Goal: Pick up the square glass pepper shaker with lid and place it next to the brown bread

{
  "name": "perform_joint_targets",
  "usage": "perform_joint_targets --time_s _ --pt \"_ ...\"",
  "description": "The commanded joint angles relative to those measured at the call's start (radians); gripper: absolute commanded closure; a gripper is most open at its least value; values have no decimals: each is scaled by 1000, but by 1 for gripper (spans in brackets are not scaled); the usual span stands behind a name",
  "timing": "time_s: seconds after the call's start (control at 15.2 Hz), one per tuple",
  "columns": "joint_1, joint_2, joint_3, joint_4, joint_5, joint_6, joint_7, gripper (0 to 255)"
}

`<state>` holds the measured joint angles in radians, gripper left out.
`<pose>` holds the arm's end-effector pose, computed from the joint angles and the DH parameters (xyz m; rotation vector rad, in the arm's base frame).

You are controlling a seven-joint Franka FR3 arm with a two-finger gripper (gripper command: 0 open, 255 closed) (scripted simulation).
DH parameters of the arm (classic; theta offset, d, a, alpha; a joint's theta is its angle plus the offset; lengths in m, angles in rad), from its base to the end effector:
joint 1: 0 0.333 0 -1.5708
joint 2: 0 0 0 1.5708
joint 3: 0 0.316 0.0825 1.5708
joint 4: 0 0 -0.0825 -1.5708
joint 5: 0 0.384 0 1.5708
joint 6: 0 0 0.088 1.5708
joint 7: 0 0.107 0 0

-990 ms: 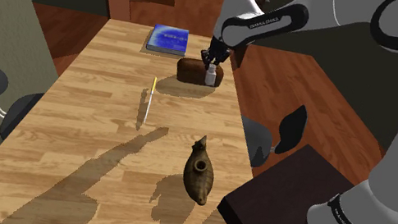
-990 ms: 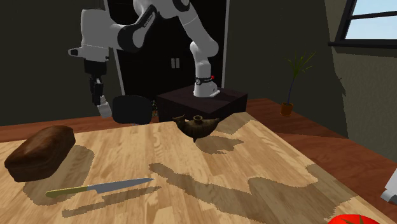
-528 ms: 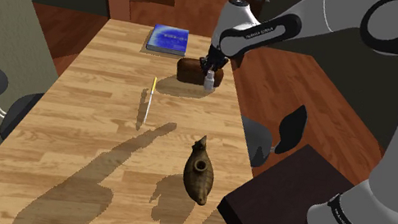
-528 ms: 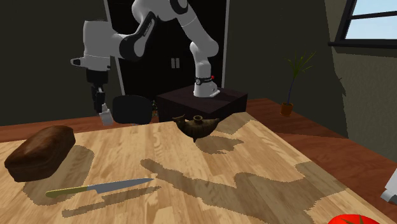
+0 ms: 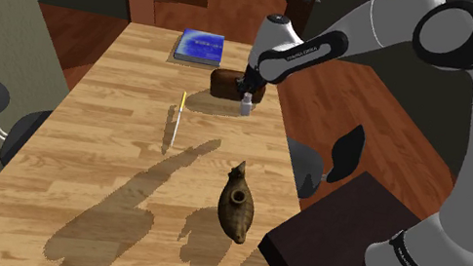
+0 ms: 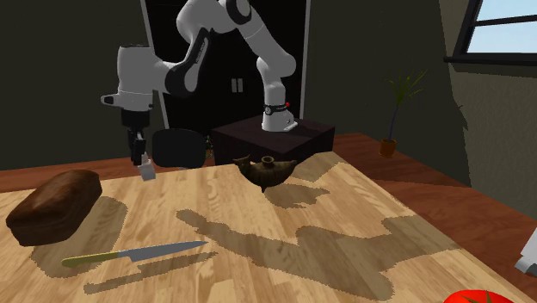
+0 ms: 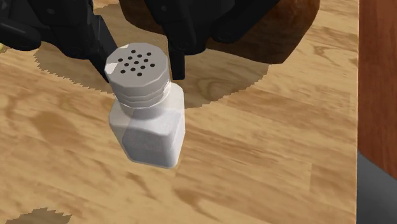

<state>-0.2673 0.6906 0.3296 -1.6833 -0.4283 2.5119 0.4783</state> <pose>0.6955 0.0181 0.2323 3.0849 -0.2810 0.3201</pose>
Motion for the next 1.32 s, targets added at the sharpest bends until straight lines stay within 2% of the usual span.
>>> perform_joint_targets --time_s 0.0,0.86,1.25 --pt "5 18 -8 1 -8 17 6 255" --pt "41 144 -59 37 -54 110 43 255" --pt "41 144 -59 37 -54 110 43 255"
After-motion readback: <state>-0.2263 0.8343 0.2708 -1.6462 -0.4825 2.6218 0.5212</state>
